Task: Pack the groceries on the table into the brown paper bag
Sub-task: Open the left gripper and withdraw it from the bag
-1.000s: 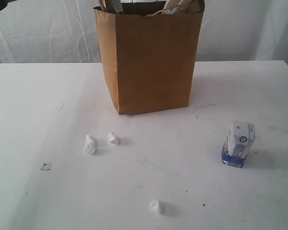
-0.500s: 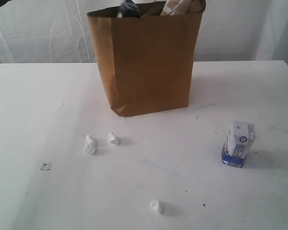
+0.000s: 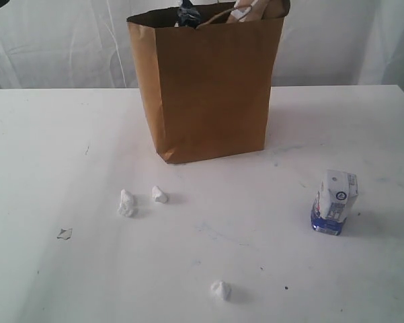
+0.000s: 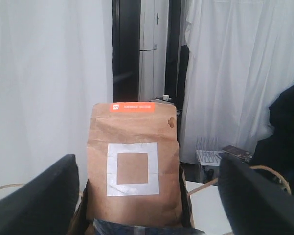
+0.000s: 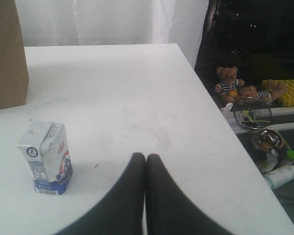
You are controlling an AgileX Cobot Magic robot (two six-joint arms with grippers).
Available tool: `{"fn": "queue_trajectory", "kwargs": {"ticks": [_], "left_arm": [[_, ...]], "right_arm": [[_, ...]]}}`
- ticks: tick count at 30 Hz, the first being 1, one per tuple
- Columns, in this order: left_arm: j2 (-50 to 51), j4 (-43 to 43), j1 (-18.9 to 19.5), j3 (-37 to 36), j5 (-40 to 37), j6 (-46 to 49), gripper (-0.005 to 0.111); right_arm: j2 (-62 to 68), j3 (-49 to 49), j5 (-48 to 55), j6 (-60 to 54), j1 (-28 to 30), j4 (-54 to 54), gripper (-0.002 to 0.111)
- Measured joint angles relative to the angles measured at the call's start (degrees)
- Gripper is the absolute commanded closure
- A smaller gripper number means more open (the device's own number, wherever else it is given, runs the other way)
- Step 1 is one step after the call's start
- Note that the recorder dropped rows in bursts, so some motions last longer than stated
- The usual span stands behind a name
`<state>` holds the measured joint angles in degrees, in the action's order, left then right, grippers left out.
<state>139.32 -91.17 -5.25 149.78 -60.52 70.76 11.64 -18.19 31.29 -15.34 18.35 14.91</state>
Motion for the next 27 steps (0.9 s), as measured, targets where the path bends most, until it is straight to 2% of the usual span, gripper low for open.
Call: {"fn": "queue_trajectory", "kwargs": {"ticks": [2,5,9,10,16,19,23,27], "left_arm": [[0.0,0.0,0.0,0.0,0.0,0.0,0.032],[0.0,-0.1,0.6,0.0,-0.1,0.0,0.05],[-0.4,0.0,3.6,0.0,-1.8,0.0,0.098],[-0.7,0.0,4.9,0.0,-2.4,-0.1,0.107],[-2.7,1.8,12.7,0.0,-4.0,-5.9,0.107],[-3.2,7.8,15.4,0.0,-2.8,-12.0,0.107],[-4.2,24.8,16.5,0.0,1.4,-24.7,0.107],[-5.8,46.0,15.9,0.0,2.2,-48.1,0.107]], "right_arm": [[0.0,0.0,0.0,0.0,0.0,0.0,0.108],[0.0,0.0,0.0,0.0,0.0,0.0,0.108],[0.0,0.0,0.0,0.0,0.0,0.0,0.108],[0.0,0.0,0.0,0.0,0.0,0.0,0.108],[0.0,0.0,0.0,0.0,0.0,0.0,0.108],[0.0,0.0,0.0,0.0,0.0,0.0,0.108],[0.0,0.0,0.0,0.0,0.0,0.3,0.108],[0.0,0.0,0.0,0.0,0.0,1.7,0.108]]}}
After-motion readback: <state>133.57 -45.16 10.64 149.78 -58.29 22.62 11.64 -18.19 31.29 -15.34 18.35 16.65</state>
